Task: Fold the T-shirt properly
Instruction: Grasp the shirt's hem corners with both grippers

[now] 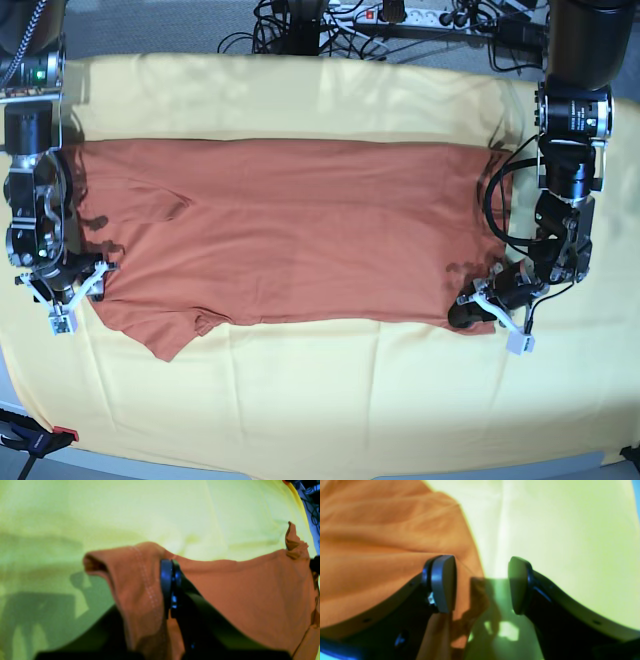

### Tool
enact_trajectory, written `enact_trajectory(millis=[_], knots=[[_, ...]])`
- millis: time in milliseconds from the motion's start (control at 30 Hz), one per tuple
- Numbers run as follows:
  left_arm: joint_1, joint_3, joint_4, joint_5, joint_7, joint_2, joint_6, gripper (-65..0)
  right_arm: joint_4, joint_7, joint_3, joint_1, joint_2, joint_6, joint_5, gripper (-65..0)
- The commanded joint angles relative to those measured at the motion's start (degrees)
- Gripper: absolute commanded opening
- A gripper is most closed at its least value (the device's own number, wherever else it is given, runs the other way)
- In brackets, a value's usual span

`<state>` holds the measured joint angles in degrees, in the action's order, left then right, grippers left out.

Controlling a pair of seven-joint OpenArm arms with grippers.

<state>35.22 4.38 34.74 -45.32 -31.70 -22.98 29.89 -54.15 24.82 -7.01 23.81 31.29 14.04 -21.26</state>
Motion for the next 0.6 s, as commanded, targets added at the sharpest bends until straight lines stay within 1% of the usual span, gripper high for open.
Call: enact_trajectory(millis=[0,133,233,300,333,400,467,500,567], knots=[[0.5,-0.1,0.2,1.6,-1.1,-0.8,-1.4,-65.0,1.1,-1.3,0.4,3.1,1.3,0.0,-0.3,-29.0],[-0.3,-0.1,0.2,0.9,-1.1,-0.8,-1.2,-65.0,6.9,-1.3,0.4,6.9,1.3,3.2,-3.3,-29.0],[-0.3,-0.1,0.2,0.9,-1.1,-0.8,-1.2,-65.0,7.3,-0.1,1.1,7.4,1.8,5.3,-4.4,-29.0],[-0.3,-0.1,0.2,0.9,-1.1,-0.9,-1.2,-65.0,6.8,0.9,3.0,7.4,2.1,8.0,-4.5,-29.0],[-0.3,-0.1,0.2,1.0,-1.1,-1.0,-1.2,-65.0,6.4,1.5,4.5,7.3,2.2,10.0,-4.6,-29.0],[-0.3,-0.1,0.2,1.3,-1.1,-1.2,-1.2,-65.0,5.2,3.1,8.0,7.3,2.3,14.1,-7.3,-29.0],[-0.3,-0.1,0.2,1.4,-1.0,-1.3,-1.2,-65.0,4.1,5.2,11.6,7.3,2.2,17.1,-12.1,-29.0],[-0.3,-0.1,0.2,1.4,-1.0,-1.3,-1.2,-65.0,4.0,5.5,12.9,7.3,2.2,18.4,-14.1,-29.0],[-0.3,-0.1,0.2,1.4,-1.0,-1.3,-1.2,-65.0,4.1,5.4,13.8,7.3,2.1,18.8,-15.7,-29.0]])
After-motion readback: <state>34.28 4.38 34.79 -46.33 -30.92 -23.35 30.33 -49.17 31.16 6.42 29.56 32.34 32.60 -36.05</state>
